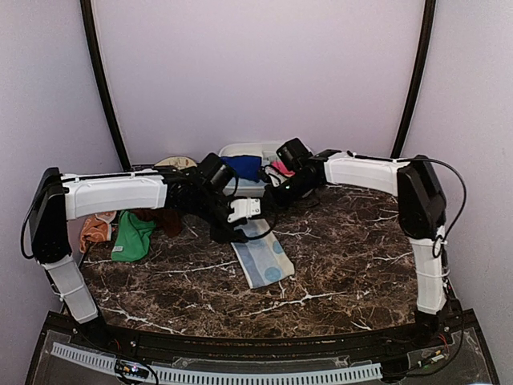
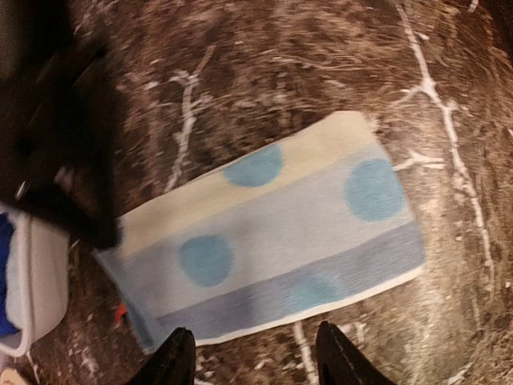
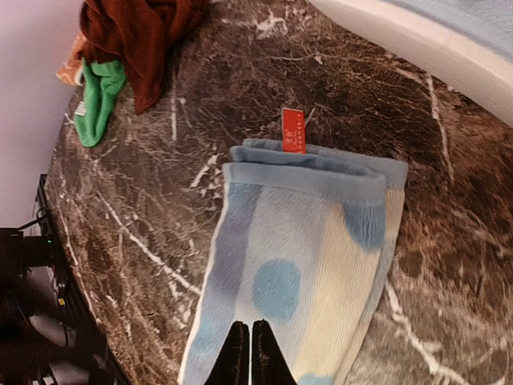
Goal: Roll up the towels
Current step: Rotate the towel at the center of the board.
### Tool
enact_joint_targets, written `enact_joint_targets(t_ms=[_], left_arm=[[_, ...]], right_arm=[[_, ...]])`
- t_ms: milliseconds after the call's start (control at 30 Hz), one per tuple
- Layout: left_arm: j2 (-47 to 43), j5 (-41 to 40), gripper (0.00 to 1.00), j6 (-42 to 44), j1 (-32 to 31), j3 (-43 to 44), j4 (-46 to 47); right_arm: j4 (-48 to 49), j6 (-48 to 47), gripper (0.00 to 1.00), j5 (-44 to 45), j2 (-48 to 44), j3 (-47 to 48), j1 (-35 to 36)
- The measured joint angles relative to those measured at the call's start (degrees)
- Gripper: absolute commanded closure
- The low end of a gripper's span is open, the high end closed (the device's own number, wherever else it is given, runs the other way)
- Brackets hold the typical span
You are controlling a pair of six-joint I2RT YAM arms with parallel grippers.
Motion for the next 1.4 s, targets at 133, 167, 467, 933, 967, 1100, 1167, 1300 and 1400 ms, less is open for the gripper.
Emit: enact_joint_targets(t_ms=[133, 167, 467, 933, 967, 1100, 1167, 1300, 1400], left_arm=[[0.96, 3.63, 0.49, -0.02, -5.64, -2.71, -0.31], [1.7, 4.31, 0.5, -0.02, -6.73, -2.84, -0.33], [8.59, 2.84, 0.62, 0.07, -8.63, -4.92, 6.75], [6.58, 0.44, 0.6, 4.15, -8.55, -14.75, 11.41], [5.62, -0.15, 0.58, 4.66, -8.55, -15.78, 11.69], [3.48, -1.66, 0.36, 4.79, -8.52, -16.72, 10.03], [2.82, -2.14, 0.32, 4.35, -8.52, -16.15, 9.33], [0.39, -3.48, 0.28, 2.6, -7.89, -13.81, 8.66], [-1.27, -2.54, 0.26, 0.68, -5.68, -10.38, 8.39]], right_arm=[[-3.32, -1.77, 0.99, -1.27, 14.45, 13.38, -0.39], [-3.65, -1.84, 0.99, -1.53, 17.4, 15.69, -0.5], [1.01, 1.29, 1.0, -3.93, 21.38, 13.79, -1.92], [16.13, 10.4, 1.0, -1.31, 9.01, -9.11, -4.11], [16.81, 10.91, 1.0, -1.29, 8.33, -10.34, -4.04], [19.17, 12.85, 0.91, -0.57, 6.08, -14.19, -3.13], [19.93, 13.31, 0.9, 0.02, 5.9, -14.38, -2.97], [19.8, 13.18, 0.85, 1.57, 5.35, -14.27, -2.71], [18.78, 12.57, 0.76, 3.04, 4.5, -14.14, -2.86]])
